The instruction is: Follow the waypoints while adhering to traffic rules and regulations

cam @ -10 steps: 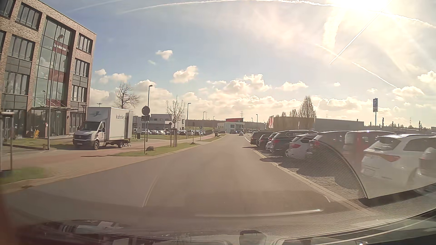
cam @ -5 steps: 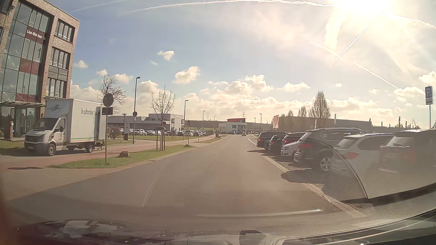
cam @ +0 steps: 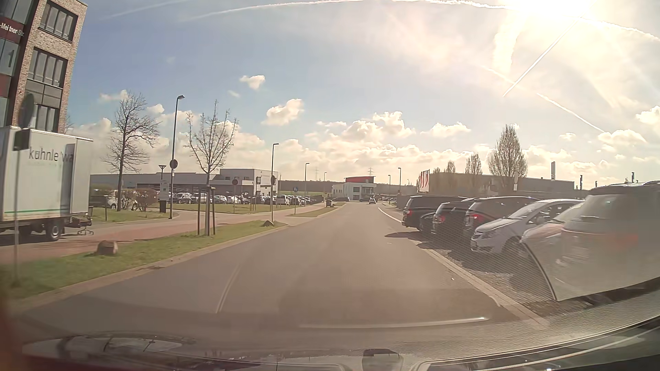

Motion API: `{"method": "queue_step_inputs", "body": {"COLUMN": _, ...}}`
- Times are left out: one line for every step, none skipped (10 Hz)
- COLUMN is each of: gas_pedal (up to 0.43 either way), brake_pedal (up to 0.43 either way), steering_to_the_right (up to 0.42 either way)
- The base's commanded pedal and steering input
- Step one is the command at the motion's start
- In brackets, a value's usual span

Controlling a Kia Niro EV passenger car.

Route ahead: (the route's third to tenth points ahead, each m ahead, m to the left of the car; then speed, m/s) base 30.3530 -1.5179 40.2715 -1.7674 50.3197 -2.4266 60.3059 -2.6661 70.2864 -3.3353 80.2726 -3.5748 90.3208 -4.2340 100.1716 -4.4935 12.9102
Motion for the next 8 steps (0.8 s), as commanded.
{"method": "queue_step_inputs", "body": {"gas_pedal": 0.138, "brake_pedal": 0.000, "steering_to_the_right": 0.006}}
{"method": "queue_step_inputs", "body": {"gas_pedal": 0.138, "brake_pedal": 0.000, "steering_to_the_right": 0.007}}
{"method": "queue_step_inputs", "body": {"gas_pedal": 0.138, "brake_pedal": 0.000, "steering_to_the_right": 0.009}}
{"method": "queue_step_inputs", "body": {"gas_pedal": 0.138, "brake_pedal": 0.000, "steering_to_the_right": 0.010}}
{"method": "queue_step_inputs", "body": {"gas_pedal": 0.138, "brake_pedal": 0.000, "steering_to_the_right": 0.010}}
{"method": "queue_step_inputs", "body": {"gas_pedal": 0.138, "brake_pedal": 0.000, "steering_to_the_right": 0.010}}
{"method": "queue_step_inputs", "body": {"gas_pedal": 0.138, "brake_pedal": 0.000, "steering_to_the_right": 0.010}}
{"method": "queue_step_inputs", "body": {"gas_pedal": 0.138, "brake_pedal": 0.000, "steering_to_the_right": 0.010}}
